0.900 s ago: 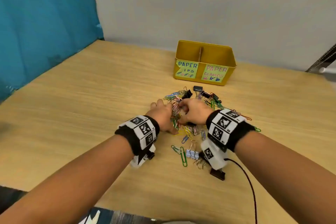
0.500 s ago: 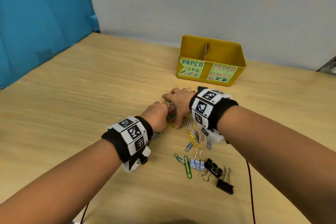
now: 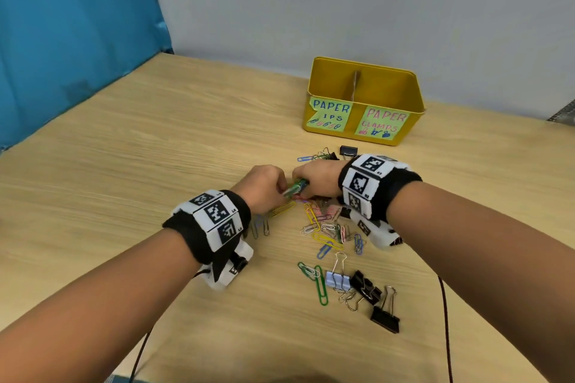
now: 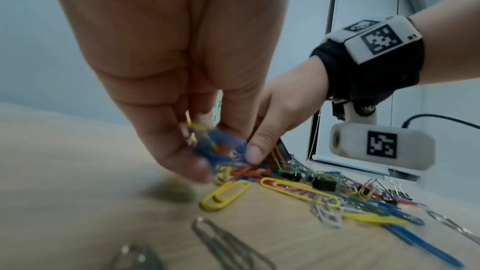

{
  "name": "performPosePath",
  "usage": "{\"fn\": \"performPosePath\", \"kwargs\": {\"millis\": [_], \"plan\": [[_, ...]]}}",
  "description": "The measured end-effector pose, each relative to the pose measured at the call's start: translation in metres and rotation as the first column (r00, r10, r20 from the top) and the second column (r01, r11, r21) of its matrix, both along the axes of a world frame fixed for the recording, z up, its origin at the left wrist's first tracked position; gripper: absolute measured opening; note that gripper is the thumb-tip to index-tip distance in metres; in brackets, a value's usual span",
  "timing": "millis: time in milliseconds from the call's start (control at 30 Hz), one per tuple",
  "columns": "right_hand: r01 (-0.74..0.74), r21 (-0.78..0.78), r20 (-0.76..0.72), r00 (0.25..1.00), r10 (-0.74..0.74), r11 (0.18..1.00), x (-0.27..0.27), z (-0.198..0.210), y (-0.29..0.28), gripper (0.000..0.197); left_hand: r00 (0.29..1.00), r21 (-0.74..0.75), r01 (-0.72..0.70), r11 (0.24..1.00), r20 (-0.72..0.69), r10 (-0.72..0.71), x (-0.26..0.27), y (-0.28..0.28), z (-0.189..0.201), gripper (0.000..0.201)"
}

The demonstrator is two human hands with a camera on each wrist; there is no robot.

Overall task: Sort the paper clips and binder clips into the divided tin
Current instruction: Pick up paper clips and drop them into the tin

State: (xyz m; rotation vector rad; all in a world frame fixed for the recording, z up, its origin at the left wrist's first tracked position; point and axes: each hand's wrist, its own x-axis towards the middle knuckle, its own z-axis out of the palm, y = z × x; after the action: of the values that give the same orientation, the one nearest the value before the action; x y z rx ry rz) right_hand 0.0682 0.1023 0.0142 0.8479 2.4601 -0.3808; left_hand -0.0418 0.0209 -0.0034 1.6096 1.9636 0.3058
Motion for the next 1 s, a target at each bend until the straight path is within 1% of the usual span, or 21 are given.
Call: {"fn": "performPosePath", "kwargs": {"millis": [67,100,133,167,233,267,300,333,367,400,433,467,533,600,667,733,767,867,1000], "plan": [[0.133,-0.118,-0.068,0.988,-0.141,0.984,0.008,0.009,0.010,0.034,0.999,0.046,-0.017,0.999,0.051,0.014,-0.003,0.005,0.003,0.019],[0.208,-0.228,-0.118,0.964,-0.239,0.951,0.012,0.010,0.016,0.028,0.995,0.062,-0.031,0.998,0.096,0.025,-0.005,0.009,0.005,0.017],[0.281,-0.367,-0.167,0.918,-0.359,0.887,0.016,0.010,0.022,0.018,0.987,0.070,-0.046,0.996,0.155,0.035,-0.006,0.014,0.007,0.014],[0.331,-0.502,-0.203,0.853,-0.481,0.799,0.019,0.010,0.027,0.011,0.973,0.062,-0.068,0.996,0.225,0.052,-0.007,0.018,0.010,0.014],[0.370,-0.711,-0.224,0.686,-0.692,0.597,0.024,0.011,0.035,0.019,0.919,0.037,-0.107,0.994,0.386,0.085,-0.008,0.028,0.019,0.019],[0.355,-0.797,-0.203,0.604,-0.770,0.489,0.026,0.011,0.038,0.022,0.874,0.025,-0.128,0.991,0.476,0.101,-0.008,0.032,0.024,0.024],[0.326,-0.857,-0.171,0.551,-0.817,0.399,0.029,0.013,0.041,0.026,0.823,0.017,-0.145,0.989,0.557,0.111,-0.007,0.036,0.029,0.029],[0.294,-0.899,-0.137,0.514,-0.847,0.324,0.031,0.013,0.044,0.029,0.778,0.012,-0.155,0.988,0.618,0.115,-0.006,0.039,0.033,0.030],[0.261,-0.927,-0.110,0.496,-0.861,0.268,0.033,0.013,0.047,0.030,0.746,0.011,-0.159,0.987,0.657,0.112,-0.005,0.043,0.036,0.031],[0.234,-0.943,-0.096,0.489,-0.867,0.236,0.034,0.012,0.048,0.031,0.727,0.015,-0.158,0.987,0.678,0.106,-0.004,0.046,0.039,0.031],[0.221,-0.949,-0.096,0.479,-0.872,0.225,0.035,0.010,0.050,0.031,0.721,0.021,-0.156,0.988,0.686,0.099,-0.004,0.050,0.040,0.031],[0.218,-0.948,-0.107,0.470,-0.876,0.232,0.035,0.009,0.051,0.029,0.721,0.026,-0.151,0.988,0.687,0.092,-0.002,0.053,0.041,0.032],[0.240,-0.934,-0.146,0.422,-0.895,0.265,0.034,0.006,0.052,0.024,0.732,0.031,-0.145,0.989,0.676,0.086,-0.001,0.058,0.042,0.031],[0.217,-0.936,-0.186,0.366,-0.912,0.278,0.035,0.006,0.052,0.024,0.738,0.036,-0.148,0.988,0.669,0.086,0.000,0.060,0.043,0.032],[0.177,-0.954,-0.168,0.348,-0.922,0.241,0.036,0.009,0.052,0.024,0.735,0.036,-0.150,0.988,0.672,0.088,0.001,0.061,0.043,0.034],[0.169,-0.966,-0.131,0.335,-0.933,0.197,0.034,0.016,0.051,0.024,0.725,0.038,-0.154,0.987,0.683,0.087,0.001,0.063,0.044,0.035],[0.182,-0.965,-0.125,0.309,-0.943,0.188,0.032,0.020,0.051,0.023,0.722,0.043,-0.158,0.986,0.687,0.086,0.001,0.065,0.045,0.034],[0.211,-0.953,-0.170,0.216,-0.961,0.216,0.024,0.038,0.058,0.025,0.712,0.085,-0.186,0.979,0.699,0.075,0.001,0.080,0.057,0.033],[0.142,-0.954,-0.254,0.076,-0.964,0.263,0.013,0.073,0.082,0.029,0.722,0.213,-0.269,0.939,0.690,0.050,0.000,0.118,0.085,0.034]]}}
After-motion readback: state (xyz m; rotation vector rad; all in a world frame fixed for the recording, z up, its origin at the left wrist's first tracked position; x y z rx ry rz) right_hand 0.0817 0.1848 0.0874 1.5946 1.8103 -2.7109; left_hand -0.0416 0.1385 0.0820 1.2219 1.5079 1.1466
